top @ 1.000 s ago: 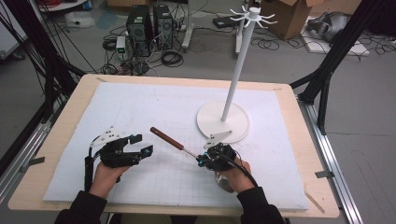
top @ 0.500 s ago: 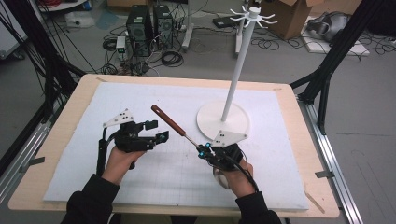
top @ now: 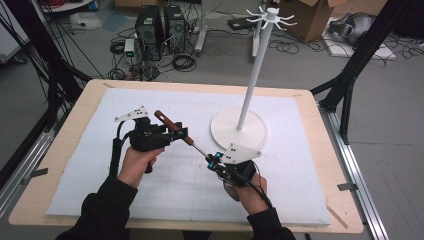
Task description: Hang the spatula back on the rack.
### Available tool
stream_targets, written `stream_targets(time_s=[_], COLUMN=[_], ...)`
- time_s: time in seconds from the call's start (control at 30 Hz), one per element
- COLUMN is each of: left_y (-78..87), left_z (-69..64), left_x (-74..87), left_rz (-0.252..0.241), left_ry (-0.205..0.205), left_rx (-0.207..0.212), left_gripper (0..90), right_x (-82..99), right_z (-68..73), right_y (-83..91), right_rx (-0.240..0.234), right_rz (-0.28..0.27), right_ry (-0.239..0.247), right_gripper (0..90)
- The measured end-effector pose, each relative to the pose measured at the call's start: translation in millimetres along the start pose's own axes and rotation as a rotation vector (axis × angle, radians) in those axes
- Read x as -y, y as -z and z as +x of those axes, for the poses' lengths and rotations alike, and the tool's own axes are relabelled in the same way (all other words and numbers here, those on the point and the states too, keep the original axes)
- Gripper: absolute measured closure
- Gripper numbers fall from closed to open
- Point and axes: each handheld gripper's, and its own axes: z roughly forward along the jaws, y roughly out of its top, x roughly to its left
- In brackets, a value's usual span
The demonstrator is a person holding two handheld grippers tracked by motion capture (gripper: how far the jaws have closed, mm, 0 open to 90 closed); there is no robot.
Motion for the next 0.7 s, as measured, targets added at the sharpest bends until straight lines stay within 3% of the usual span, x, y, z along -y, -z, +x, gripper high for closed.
stream_targets(time_s=[0.17,0.27,0.37,0.5,0.6,0.67,0.7], left_y=[-0.1,-0.5,-0.5,1.5,2.8,2.9,3.1], left_z=[-3.9,-9.8,-17.2,-28.2,-33.6,-36.7,-38.0], left_x=[-5.6,-10.5,-16.0,-27.7,-35.8,-39.4,-40.4], left_rz=[-0.024,-0.038,-0.044,-0.046,-0.04,-0.031,-0.028], left_ry=[0.012,0.006,-0.023,-0.094,-0.132,-0.159,-0.173], left_rx=[0.071,0.139,0.186,0.226,0.256,0.266,0.27], left_gripper=[63.9,68.6,72.1,73.1,73.2,73.3,73.3], right_x=[-0.5,-0.8,-2.1,-7.6,-11.5,-13.1,-13.3], right_z=[0.2,-0.8,-0.7,-2.2,-6.9,-12.9,-15.9], right_y=[3.1,3.6,4.2,8.7,12.4,12.9,12.7], right_rx=[0.007,-0.004,-0.018,-0.045,-0.101,-0.164,-0.203], right_rz=[-0.017,-0.026,-0.034,-0.066,-0.092,-0.102,-0.105], right_ry=[0.001,0.004,0.005,0.014,0.005,-0.007,-0.007], right_gripper=[84.4,84.4,84.4,84.2,83.3,82.0,76.1])
